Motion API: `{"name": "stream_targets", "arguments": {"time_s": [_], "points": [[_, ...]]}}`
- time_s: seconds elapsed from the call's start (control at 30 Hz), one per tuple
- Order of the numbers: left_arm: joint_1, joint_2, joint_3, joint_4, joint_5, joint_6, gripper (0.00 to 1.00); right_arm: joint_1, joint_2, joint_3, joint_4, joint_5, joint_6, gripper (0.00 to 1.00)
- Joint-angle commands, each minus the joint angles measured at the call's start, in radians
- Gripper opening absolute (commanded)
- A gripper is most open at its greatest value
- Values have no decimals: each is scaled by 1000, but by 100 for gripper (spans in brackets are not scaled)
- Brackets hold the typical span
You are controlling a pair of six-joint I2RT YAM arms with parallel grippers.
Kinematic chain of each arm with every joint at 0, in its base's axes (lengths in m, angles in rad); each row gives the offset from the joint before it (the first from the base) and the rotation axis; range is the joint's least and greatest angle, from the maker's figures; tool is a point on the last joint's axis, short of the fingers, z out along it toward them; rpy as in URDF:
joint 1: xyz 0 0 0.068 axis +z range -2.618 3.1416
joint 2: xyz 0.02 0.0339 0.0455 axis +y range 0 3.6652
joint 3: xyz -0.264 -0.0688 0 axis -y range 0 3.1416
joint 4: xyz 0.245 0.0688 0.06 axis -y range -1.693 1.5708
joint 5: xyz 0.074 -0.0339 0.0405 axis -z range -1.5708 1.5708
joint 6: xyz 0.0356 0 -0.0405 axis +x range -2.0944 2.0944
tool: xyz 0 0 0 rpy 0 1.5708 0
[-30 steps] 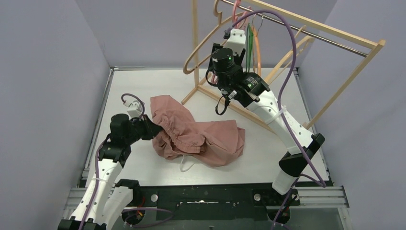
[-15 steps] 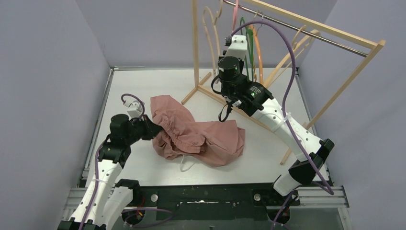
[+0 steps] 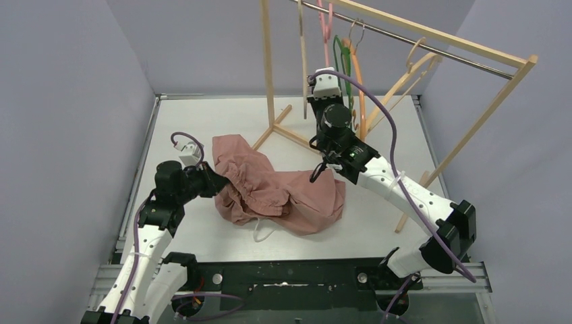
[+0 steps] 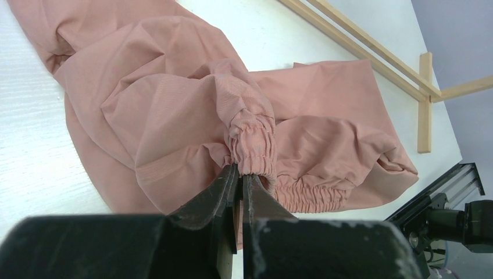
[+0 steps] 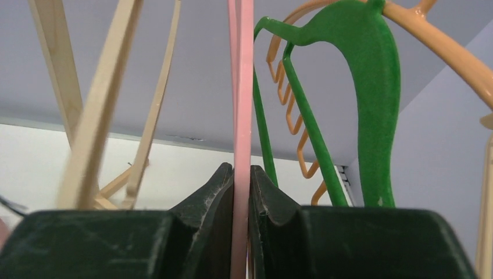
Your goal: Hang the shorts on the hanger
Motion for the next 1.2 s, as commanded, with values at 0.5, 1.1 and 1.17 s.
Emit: {"name": "stream_targets", "arguments": {"time_s": [0.5, 1.1, 1.17], "points": [[-8, -17, 9, 52, -14, 11, 0, -107, -13, -200, 674, -298, -456, 0], [-3, -4, 18, 42, -74, 8, 0, 122, -205, -110, -127, 55, 15, 0], [-2, -1, 26, 27, -99, 3, 0, 161, -233, -77, -295, 84, 124, 0]]}}
